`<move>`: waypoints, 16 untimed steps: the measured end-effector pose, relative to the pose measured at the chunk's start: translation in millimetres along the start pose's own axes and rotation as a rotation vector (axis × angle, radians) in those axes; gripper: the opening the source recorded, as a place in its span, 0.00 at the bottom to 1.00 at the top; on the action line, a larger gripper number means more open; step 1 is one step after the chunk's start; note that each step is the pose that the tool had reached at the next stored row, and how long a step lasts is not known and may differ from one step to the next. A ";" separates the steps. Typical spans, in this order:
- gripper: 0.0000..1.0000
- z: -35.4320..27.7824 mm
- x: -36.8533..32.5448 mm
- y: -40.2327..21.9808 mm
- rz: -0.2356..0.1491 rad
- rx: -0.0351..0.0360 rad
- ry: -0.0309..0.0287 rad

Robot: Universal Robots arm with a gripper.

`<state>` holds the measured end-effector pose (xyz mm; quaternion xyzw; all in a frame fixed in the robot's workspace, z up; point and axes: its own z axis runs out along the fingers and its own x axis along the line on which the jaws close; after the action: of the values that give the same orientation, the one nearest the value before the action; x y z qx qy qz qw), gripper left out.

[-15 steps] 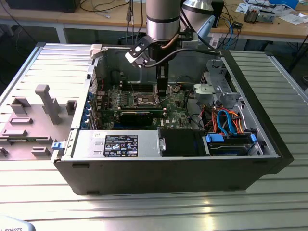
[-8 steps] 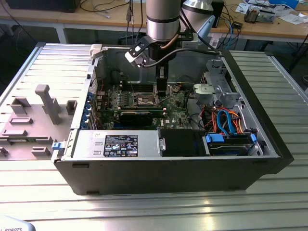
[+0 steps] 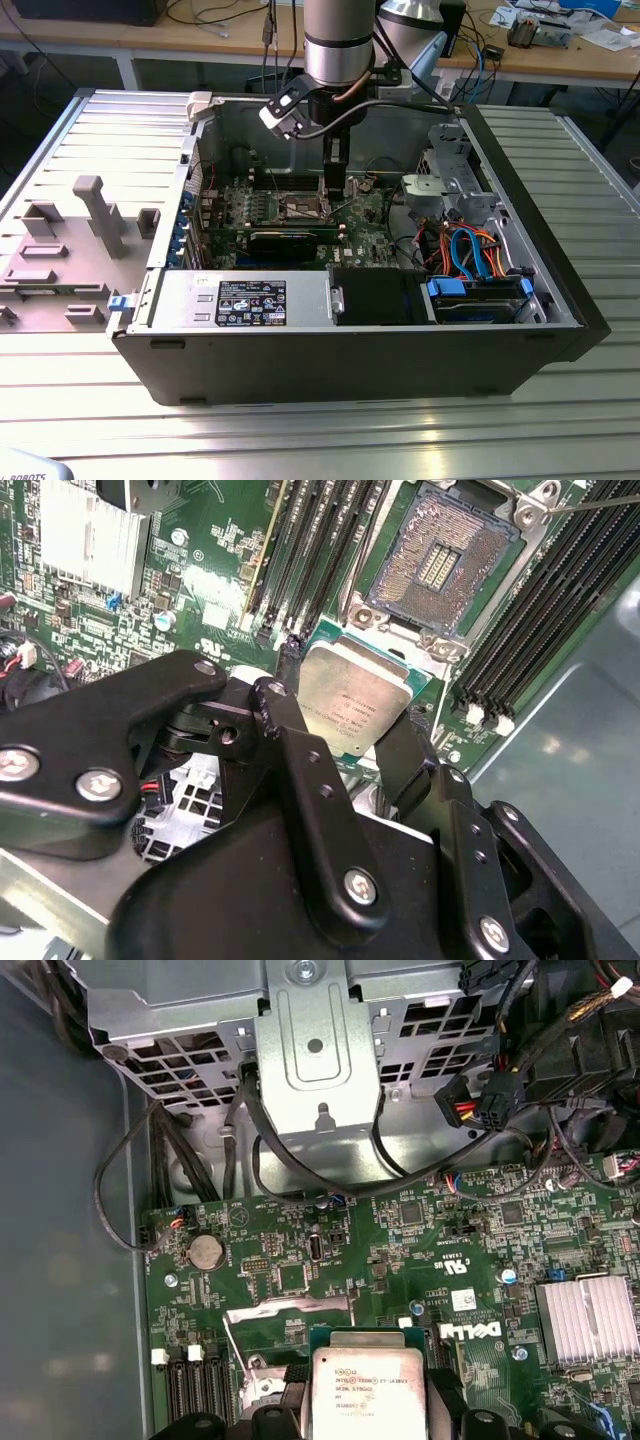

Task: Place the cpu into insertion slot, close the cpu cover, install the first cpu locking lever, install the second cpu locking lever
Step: 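Place the cpu into insertion slot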

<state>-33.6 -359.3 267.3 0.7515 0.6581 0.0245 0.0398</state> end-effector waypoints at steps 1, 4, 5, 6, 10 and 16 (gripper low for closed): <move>0.54 0.0 0.0 0.0 0.002 0.0000 -0.0002; 0.54 0.1 0.0 0.0 0.012 0.0002 -0.0011; 0.54 0.1 0.0 0.0 0.015 0.0003 -0.0015; 0.54 0.2 0.0 -0.1 0.020 0.0003 -0.0019; 0.54 0.3 0.0 -0.1 0.028 0.0004 -0.0026; 0.54 0.5 0.0 -0.1 0.043 0.0007 -0.0041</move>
<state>-33.6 -359.2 266.8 0.7657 0.6415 0.0236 0.0403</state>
